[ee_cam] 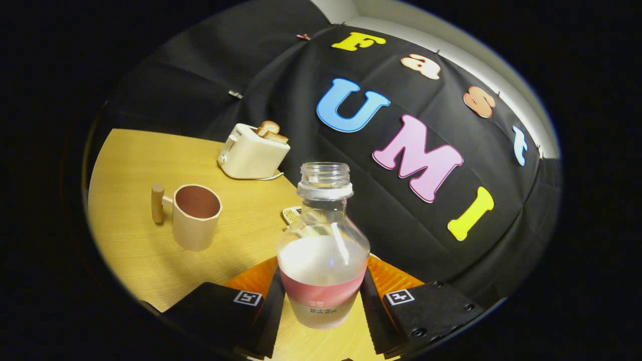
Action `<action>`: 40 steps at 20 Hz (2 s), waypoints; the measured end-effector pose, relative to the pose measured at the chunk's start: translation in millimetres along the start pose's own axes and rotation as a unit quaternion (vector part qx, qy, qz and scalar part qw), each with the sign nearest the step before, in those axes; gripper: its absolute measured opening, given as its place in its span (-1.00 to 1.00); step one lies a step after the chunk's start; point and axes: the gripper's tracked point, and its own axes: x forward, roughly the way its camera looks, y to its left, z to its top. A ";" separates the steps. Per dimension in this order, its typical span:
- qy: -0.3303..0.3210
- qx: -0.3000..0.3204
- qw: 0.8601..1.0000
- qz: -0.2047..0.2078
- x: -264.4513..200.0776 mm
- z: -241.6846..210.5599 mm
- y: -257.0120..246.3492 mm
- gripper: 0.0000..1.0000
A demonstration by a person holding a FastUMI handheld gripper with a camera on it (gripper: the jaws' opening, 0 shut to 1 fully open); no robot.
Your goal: Take the bottle from table, then pour the juice into the cup, finally place the bottle on the coaster
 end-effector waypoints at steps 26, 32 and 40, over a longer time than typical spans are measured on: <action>-0.007 -0.342 0.939 0.016 57.7 28.3 64.6 0.47; -0.002 -0.392 0.920 0.019 68.2 20.2 65.5 0.47; -0.022 -0.467 0.883 0.037 80.2 21.2 72.6 0.47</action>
